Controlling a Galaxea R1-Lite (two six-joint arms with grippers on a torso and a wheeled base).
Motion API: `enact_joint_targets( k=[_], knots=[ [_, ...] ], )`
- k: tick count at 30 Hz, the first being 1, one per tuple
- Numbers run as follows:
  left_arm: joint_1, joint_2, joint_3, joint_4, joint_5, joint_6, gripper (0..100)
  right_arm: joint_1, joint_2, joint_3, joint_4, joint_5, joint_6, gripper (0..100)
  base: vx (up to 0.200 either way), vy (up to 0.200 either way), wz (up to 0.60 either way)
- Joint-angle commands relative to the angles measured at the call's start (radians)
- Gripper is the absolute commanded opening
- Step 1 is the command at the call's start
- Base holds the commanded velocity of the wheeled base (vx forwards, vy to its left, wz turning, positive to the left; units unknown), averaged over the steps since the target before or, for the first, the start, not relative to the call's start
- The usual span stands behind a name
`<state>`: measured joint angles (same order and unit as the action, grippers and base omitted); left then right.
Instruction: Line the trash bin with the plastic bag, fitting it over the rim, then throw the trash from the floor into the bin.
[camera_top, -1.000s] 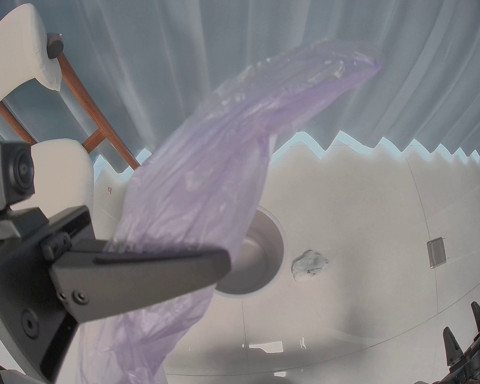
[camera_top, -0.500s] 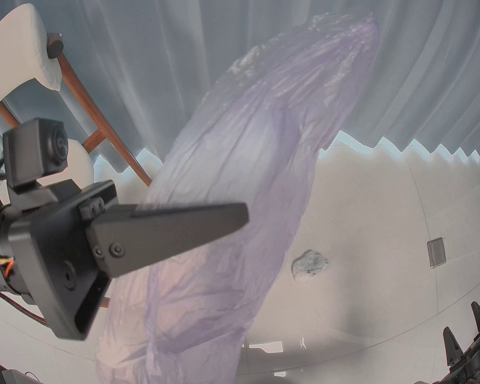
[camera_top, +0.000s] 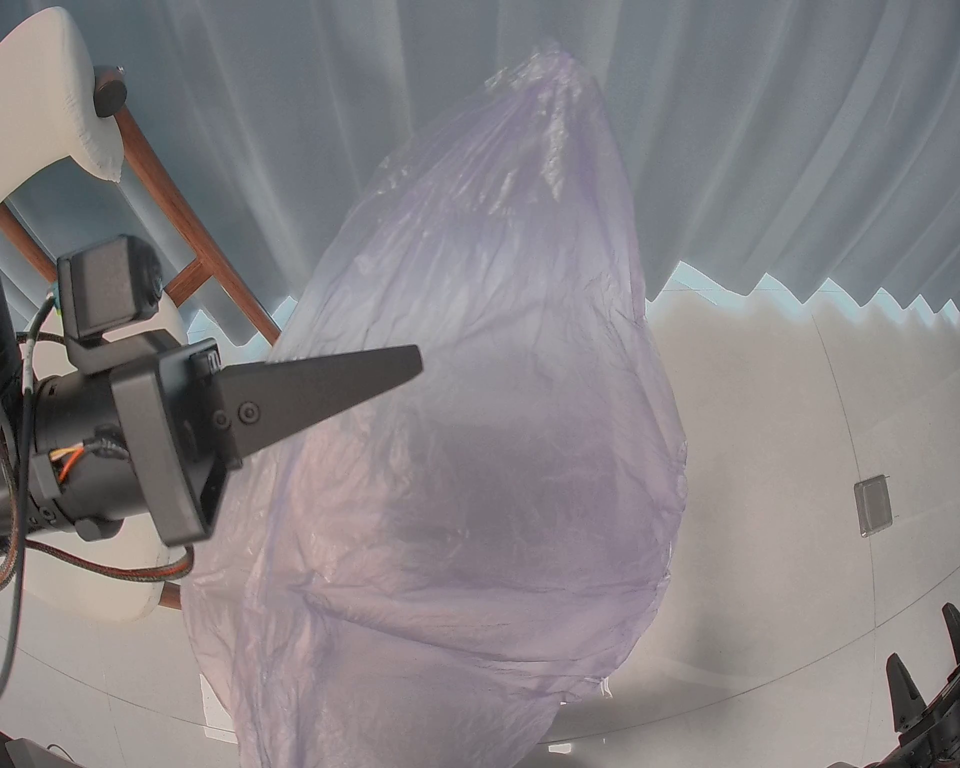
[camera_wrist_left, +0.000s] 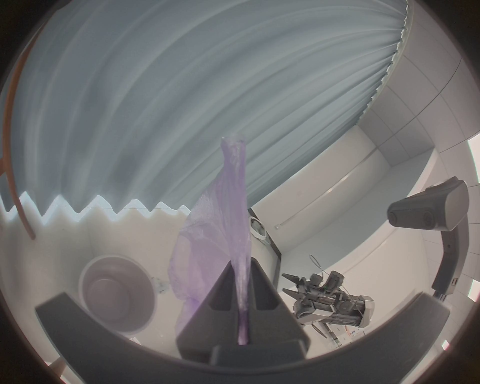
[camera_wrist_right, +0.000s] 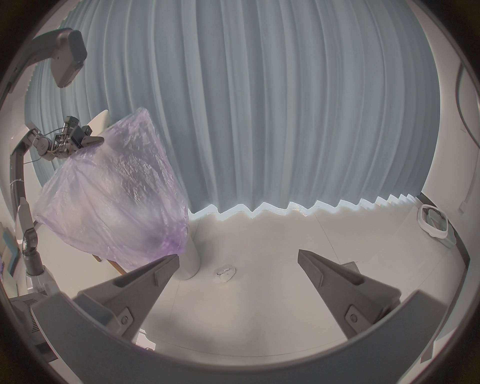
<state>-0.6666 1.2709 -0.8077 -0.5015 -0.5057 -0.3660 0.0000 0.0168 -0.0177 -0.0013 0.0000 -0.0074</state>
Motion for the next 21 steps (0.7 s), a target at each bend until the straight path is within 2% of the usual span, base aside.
enact_joint_targets(
  k=[1, 4, 11, 21],
  knots=[
    [0.035, -0.004, 0.021, -0.002, 0.023, -0.001, 0, 0.000, -0.017, 0.016, 0.000, 0.000, 0.000, 100, 0.000, 0.000, 0.00],
    [0.078, -0.008, 0.013, -0.003, 0.018, 0.004, 0, 0.000, -0.017, 0.016, 0.000, 0.000, 0.000, 100, 0.000, 0.000, 0.00],
    [0.111, 0.036, 0.021, -0.042, 0.023, 0.028, 0, 0.000, -0.017, 0.018, 0.000, 0.000, 0.000, 100, 0.000, 0.000, 0.00],
    [0.102, 0.136, 0.065, -0.075, 0.027, 0.068, 0, 0.000, -0.017, 0.018, 0.000, 0.000, 0.000, 100, 0.000, 0.000, 0.00]
  ],
)
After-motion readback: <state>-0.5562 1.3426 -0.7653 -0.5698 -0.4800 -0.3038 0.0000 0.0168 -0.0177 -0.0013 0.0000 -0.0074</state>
